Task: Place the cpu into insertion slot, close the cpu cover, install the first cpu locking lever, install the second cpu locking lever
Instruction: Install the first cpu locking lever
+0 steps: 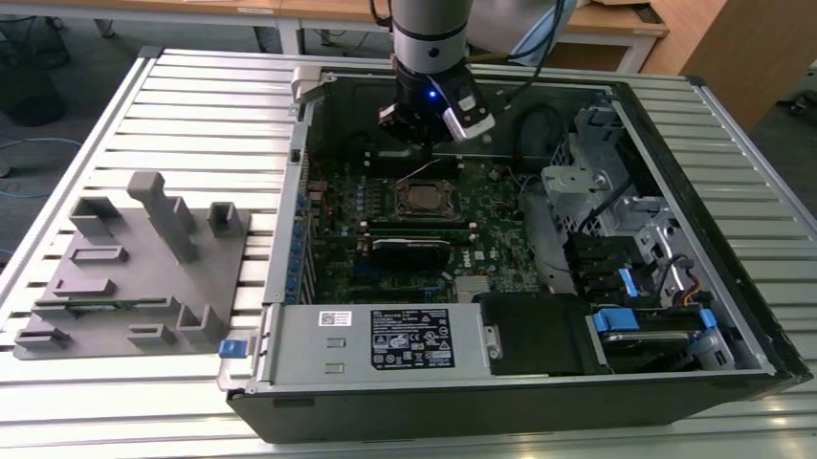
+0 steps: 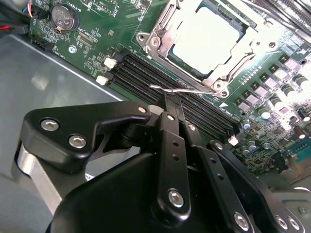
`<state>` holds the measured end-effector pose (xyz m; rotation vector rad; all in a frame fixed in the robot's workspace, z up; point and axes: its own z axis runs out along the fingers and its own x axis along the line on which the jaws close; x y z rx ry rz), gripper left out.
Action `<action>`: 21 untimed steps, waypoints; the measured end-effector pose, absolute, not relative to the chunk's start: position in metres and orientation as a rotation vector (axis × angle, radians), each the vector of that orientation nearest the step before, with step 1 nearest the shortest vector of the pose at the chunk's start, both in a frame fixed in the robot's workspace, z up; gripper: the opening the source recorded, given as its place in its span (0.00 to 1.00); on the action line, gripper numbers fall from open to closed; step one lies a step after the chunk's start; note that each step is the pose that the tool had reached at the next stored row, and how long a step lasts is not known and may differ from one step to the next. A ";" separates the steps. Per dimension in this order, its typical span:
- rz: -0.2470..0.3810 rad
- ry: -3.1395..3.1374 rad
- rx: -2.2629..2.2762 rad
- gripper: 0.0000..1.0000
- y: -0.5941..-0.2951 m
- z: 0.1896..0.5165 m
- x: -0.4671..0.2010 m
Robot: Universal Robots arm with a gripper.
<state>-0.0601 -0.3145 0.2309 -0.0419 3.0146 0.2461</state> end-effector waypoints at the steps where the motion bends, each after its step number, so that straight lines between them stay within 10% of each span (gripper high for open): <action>1: 0.248 3.009 -0.042 0.11 -0.315 0.231 -0.061; 21: 0.288 2.972 0.040 0.11 -0.323 0.225 -0.067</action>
